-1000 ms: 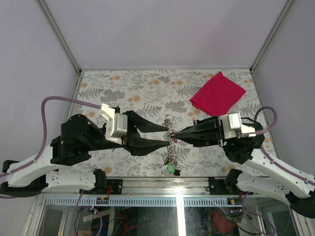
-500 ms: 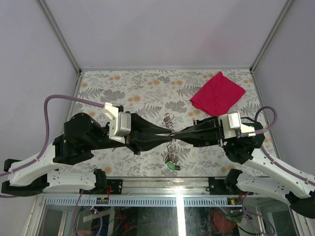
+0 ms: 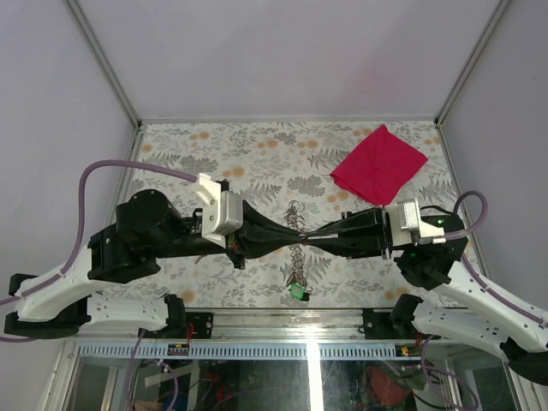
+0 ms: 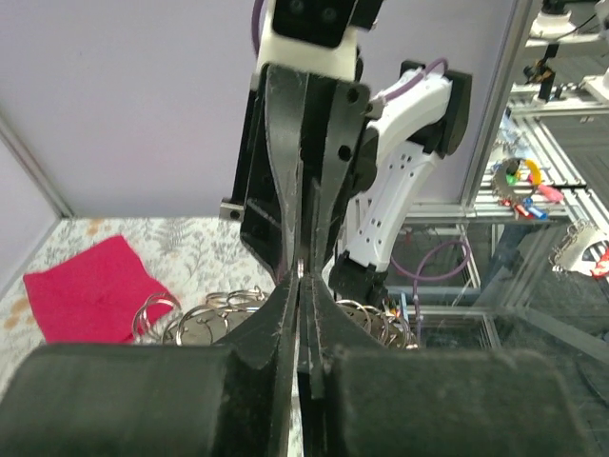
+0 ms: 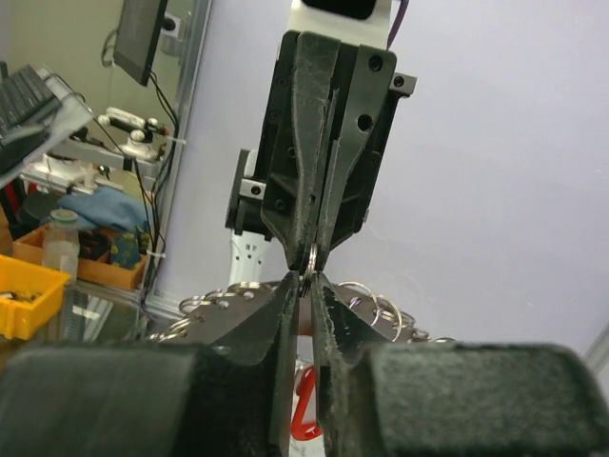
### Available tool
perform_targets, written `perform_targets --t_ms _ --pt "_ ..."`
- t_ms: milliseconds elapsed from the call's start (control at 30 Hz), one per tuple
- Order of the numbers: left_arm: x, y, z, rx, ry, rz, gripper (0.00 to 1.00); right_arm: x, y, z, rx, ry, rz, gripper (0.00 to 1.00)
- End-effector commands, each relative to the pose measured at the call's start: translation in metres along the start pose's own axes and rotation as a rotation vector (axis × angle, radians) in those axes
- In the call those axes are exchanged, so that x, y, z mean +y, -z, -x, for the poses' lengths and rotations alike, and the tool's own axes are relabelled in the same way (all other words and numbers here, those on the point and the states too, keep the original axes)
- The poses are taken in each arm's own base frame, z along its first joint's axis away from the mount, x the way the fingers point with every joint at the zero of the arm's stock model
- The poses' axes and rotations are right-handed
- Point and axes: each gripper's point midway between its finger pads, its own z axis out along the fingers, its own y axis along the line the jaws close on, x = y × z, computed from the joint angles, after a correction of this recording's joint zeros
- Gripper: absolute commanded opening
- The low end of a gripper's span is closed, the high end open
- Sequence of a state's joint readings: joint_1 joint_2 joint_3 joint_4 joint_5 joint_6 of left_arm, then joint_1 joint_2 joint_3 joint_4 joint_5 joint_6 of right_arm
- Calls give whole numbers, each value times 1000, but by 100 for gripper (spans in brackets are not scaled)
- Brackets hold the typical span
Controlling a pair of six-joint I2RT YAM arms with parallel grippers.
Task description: Put the keys on the keyring
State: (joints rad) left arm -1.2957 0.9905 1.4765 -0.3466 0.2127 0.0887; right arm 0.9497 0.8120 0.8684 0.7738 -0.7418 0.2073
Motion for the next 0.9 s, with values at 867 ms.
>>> perform_targets --t_ms 867 --pt "29 21 -114 779 118 201 0 12 54 -92 458 -173 -93 34"
